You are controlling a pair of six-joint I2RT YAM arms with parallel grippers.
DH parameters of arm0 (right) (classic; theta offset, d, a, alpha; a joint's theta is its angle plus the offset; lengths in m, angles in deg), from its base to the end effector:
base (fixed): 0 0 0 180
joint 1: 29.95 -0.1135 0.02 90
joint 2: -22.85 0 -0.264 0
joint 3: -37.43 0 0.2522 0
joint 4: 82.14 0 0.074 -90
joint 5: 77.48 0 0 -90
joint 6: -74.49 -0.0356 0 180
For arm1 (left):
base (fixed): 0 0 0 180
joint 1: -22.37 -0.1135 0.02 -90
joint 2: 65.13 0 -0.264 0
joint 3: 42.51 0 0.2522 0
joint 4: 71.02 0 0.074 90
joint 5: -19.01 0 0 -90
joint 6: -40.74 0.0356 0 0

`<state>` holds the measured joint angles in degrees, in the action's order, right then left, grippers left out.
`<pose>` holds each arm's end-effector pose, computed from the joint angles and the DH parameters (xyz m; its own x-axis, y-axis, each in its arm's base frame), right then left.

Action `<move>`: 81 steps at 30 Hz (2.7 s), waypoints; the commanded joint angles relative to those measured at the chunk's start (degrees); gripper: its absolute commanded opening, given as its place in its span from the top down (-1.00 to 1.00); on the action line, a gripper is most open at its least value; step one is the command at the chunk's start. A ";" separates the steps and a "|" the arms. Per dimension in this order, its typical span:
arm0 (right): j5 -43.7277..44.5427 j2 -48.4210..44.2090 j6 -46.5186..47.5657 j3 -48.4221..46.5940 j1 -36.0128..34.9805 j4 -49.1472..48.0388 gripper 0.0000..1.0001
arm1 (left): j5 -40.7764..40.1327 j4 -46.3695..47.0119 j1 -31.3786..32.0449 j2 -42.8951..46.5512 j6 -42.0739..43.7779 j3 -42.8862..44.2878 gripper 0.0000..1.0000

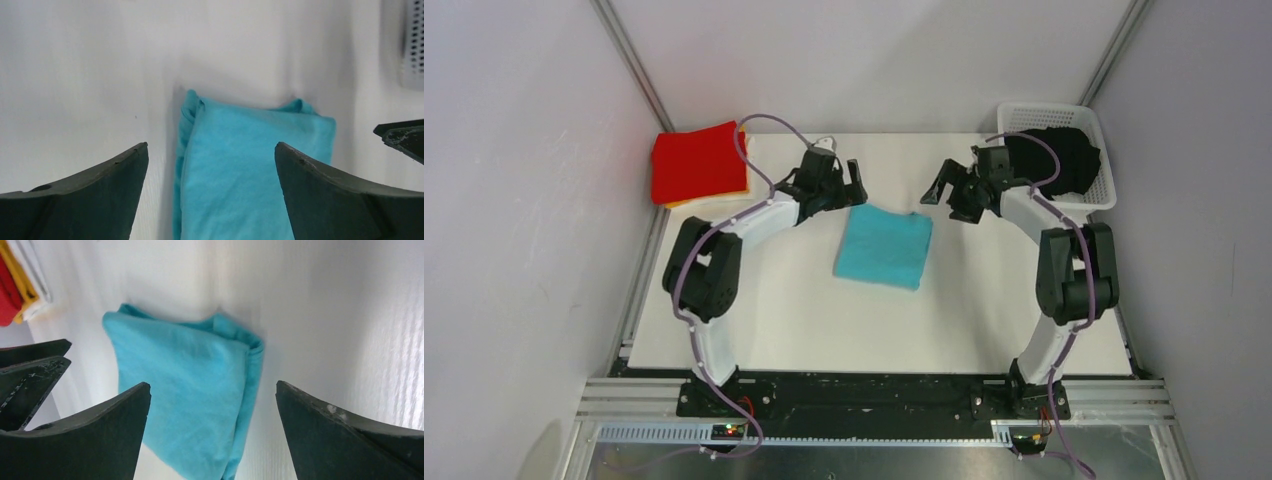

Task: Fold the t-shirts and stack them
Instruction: Fold the long partially folded tshirt into a neat square, then smooth out wrinkles on the folded tshirt

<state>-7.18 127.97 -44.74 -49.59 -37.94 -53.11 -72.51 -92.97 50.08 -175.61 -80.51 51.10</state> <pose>0.3962 0.0677 0.2112 -0.8082 0.3508 -0.4731 0.0420 0.8355 0.5478 0.3892 -0.2033 0.2189 -0.7061 -0.2149 -0.6747 0.0938 0.9160 -0.3900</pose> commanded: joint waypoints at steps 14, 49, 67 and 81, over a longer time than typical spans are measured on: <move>-24.38 -16.72 -18.90 28.90 -13.09 -29.87 -0.99 | 20.53 18.87 3.62 11.71 -12.99 -22.99 -0.99; -15.43 -9.47 -12.33 17.88 -5.15 -29.28 -0.99 | 18.80 15.94 -0.27 8.71 -7.86 -12.54 -0.99; -16.55 13.26 -16.89 7.56 -1.57 -37.43 -0.98 | 20.12 8.62 -3.93 -7.84 -6.79 -2.14 -0.99; 3.69 -29.65 -3.54 18.25 0.36 -11.54 -0.99 | 6.07 1.90 -3.73 19.36 -1.65 -14.66 -0.99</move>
<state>-12.45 109.55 -51.80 -37.50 -37.98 -72.80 -61.07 -90.02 46.56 -163.85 -83.63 41.48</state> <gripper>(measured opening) 0.993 0.996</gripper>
